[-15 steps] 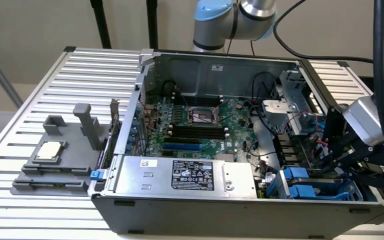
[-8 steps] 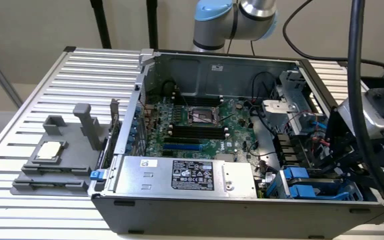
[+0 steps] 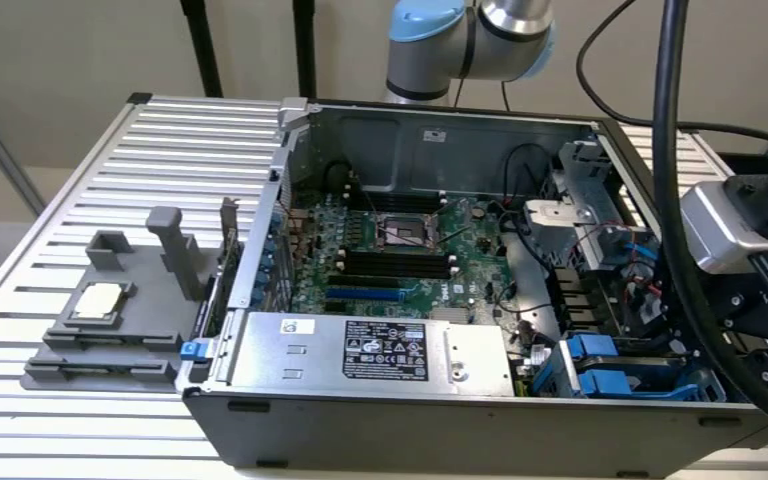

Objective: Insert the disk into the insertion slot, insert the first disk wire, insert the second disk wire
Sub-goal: 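Insert the first disk wire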

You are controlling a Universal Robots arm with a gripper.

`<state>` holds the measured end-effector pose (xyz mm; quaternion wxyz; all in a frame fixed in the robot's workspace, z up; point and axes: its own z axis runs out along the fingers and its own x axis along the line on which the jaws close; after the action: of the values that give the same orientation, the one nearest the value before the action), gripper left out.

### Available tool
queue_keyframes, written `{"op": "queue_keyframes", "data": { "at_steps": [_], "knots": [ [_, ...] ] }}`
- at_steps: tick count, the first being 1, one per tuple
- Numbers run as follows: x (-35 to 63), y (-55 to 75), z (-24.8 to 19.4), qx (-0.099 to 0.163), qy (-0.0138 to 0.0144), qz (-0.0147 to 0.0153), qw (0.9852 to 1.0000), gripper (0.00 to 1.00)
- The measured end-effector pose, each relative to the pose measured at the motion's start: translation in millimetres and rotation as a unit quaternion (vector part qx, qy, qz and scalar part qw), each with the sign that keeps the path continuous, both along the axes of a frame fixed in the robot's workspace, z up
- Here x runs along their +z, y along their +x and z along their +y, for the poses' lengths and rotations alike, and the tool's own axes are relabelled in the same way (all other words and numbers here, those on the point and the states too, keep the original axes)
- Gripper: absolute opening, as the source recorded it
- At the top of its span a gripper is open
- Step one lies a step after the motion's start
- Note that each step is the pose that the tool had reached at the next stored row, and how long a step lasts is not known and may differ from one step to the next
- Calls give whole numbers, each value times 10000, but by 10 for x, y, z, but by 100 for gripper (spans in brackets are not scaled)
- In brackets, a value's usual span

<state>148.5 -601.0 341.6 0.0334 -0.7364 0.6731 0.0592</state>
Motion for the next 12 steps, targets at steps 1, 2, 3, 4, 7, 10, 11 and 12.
{"op": "queue_keyframes", "data": {
  "at_steps": [1, 2, 3, 4, 7, 10, 11, 12],
  "knots": [
    [-1, 0, 3, -23, -11, 0, 10000, 17],
    [-3, 0, 8, -41, -20, 0, 10000, 17],
    [-5, 0, 17, -53, -27, 0, 10000, 17],
    [-6, 0, 28, -62, -31, 0, 10000, 17],
    [-11, 0, 57, -98, -44, 0, 9999, 17],
    [-19, 6, 67, -161, -76, 0, 9998, 17],
    [-22, 7, 69, -185, -87, 0, 9998, 17],
    [-25, 10, 72, -209, -97, 0, 9997, 17]
  ]
}}
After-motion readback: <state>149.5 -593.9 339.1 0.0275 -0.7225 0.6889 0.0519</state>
